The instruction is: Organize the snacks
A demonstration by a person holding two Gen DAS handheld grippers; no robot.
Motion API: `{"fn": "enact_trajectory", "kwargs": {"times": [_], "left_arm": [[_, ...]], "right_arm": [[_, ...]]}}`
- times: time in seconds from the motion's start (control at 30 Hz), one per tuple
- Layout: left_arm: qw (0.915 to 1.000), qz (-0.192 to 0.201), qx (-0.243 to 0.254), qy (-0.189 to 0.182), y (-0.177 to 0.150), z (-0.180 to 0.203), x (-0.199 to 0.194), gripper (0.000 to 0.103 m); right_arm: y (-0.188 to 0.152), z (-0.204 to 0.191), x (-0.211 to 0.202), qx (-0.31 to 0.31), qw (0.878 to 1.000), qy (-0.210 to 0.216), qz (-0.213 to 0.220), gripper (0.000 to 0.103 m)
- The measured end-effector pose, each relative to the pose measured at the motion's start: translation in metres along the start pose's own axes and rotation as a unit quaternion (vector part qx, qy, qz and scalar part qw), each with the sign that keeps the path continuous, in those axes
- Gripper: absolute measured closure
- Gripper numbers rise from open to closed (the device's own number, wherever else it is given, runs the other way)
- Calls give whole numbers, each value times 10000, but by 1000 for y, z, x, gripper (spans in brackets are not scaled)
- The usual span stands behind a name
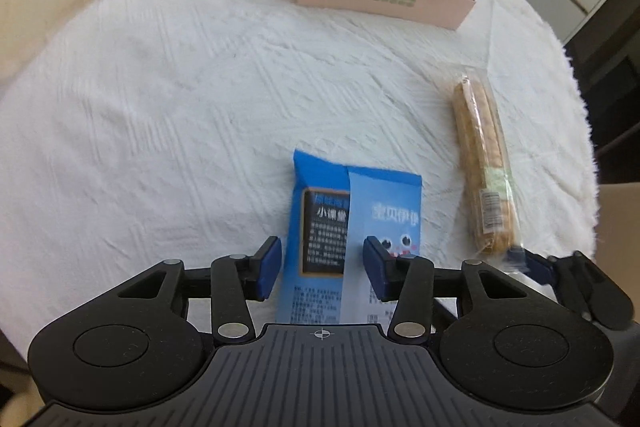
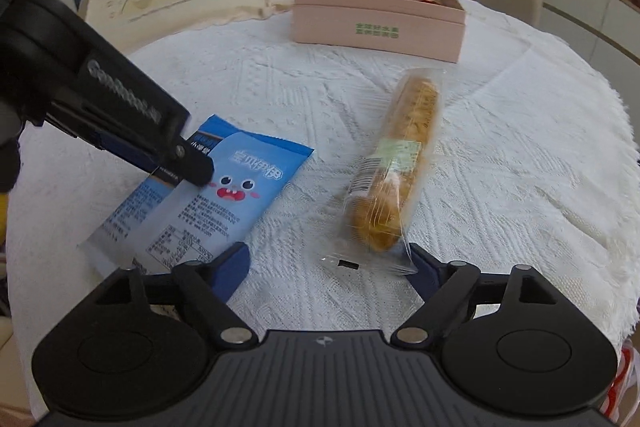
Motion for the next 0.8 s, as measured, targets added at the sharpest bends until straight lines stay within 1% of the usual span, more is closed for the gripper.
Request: {"fn": "enact_trajectory", "kwargs": {"times": [0.07,0.13,0.2,0.27,0.33,0.37,0.4,0.43,0.47,0.57,0.6,0.63,0.7,0.73,0.8], "left_arm": [[9999,-1,-15,-115,-4,1,-2,53],[9996,205,19,-183,-4,8,-11,53],[9991,329,201,-168,-5,20,-17,53],[9979,321,563,20,-11,35,-16,53],[9943,175,1000,337,-19,48,-6,53],[9921,70,1167,445,-24,54,1,51],[9901,52,1300,530,-27,59,5,43],[9876,61,1454,588,-29,64,7,38],[9864,29,1535,586,-29,68,8,31],[9886,61,1399,559,-25,64,7,31],[9894,110,1297,639,-22,58,5,35],[9899,156,1196,744,-19,51,4,36],[9912,180,991,860,-14,39,3,36],[9921,160,924,828,-12,35,5,36],[9941,101,824,692,-10,34,7,30]], "right_arm": [[0,8,-3,108,9999,19,-28,19],[1,18,-9,279,9996,-14,-10,19],[1,31,-17,457,9988,-151,117,19],[-1,45,-23,643,9970,-366,222,19],[-4,60,-20,939,9941,-494,209,19],[-7,67,-17,1115,9924,-499,144,19],[-11,72,-14,1250,9909,-492,78,19],[-14,76,-13,1351,9897,-471,86,19],[-17,78,-15,1401,9889,-487,119,19],[-21,81,-18,1475,9877,-514,124,19],[-22,81,-18,1471,9876,-528,128,19],[-22,82,-19,1460,9877,-540,132,18],[-24,81,-19,1427,9878,-597,161,18],[-23,79,-19,1392,9879,-649,202,17],[-23,76,-17,1335,9880,-741,224,15]]}}
Point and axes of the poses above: each gripper's, at about its wrist camera, not at the fingertips, and x roughly the way its jaws point, z to its right, y to its top, the point moved 9 cm from there along x, roughly the way its jaws point, and after that the axes turned 7 degrees about -z, right-handed, at the moved point
